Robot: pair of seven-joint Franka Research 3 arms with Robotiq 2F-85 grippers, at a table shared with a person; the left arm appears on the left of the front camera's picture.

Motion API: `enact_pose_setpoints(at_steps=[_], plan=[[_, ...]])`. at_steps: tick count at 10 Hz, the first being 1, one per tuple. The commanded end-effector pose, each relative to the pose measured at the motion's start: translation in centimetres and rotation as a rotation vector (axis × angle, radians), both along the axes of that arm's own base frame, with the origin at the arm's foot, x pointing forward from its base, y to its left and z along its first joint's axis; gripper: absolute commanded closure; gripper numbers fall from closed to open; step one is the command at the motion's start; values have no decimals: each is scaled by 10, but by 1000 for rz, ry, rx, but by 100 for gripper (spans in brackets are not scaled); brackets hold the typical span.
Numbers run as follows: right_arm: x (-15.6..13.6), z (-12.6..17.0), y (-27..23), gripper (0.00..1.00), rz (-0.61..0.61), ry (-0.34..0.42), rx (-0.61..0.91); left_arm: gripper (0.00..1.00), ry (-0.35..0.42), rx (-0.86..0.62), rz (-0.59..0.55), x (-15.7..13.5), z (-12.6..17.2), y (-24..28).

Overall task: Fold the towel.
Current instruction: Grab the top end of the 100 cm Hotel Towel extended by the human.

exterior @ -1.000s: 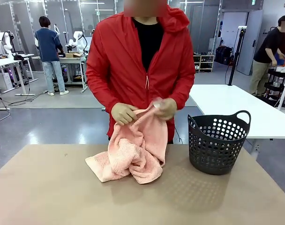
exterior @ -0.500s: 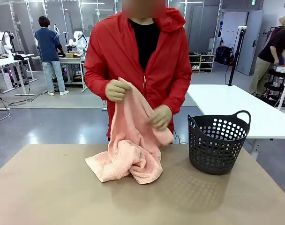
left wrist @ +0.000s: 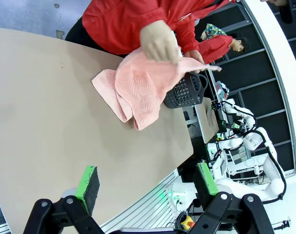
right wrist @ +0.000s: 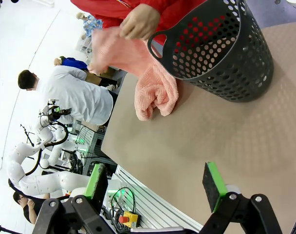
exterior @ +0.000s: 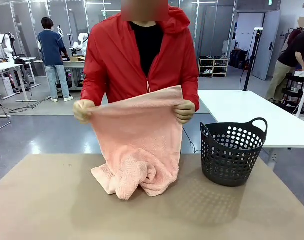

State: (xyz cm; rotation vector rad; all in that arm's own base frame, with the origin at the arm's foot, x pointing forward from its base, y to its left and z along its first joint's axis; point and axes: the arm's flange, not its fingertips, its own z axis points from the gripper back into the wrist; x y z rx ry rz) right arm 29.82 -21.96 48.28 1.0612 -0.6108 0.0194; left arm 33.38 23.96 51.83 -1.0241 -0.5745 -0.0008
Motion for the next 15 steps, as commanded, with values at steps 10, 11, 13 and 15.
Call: enact_pose_setpoints(at_steps=[10,11,13,15], plan=[[1,2,-1,0,5,-26,5,0,-19,-7,-13,0,1,1],[1,2,-1,0,5,-26,5,0,-19,-7,-13,0,1,1],[1,2,-1,0,5,-26,5,0,-19,-7,-13,0,1,1],[1,2,-1,0,5,-26,5,0,-19,-7,-13,0,1,1]])
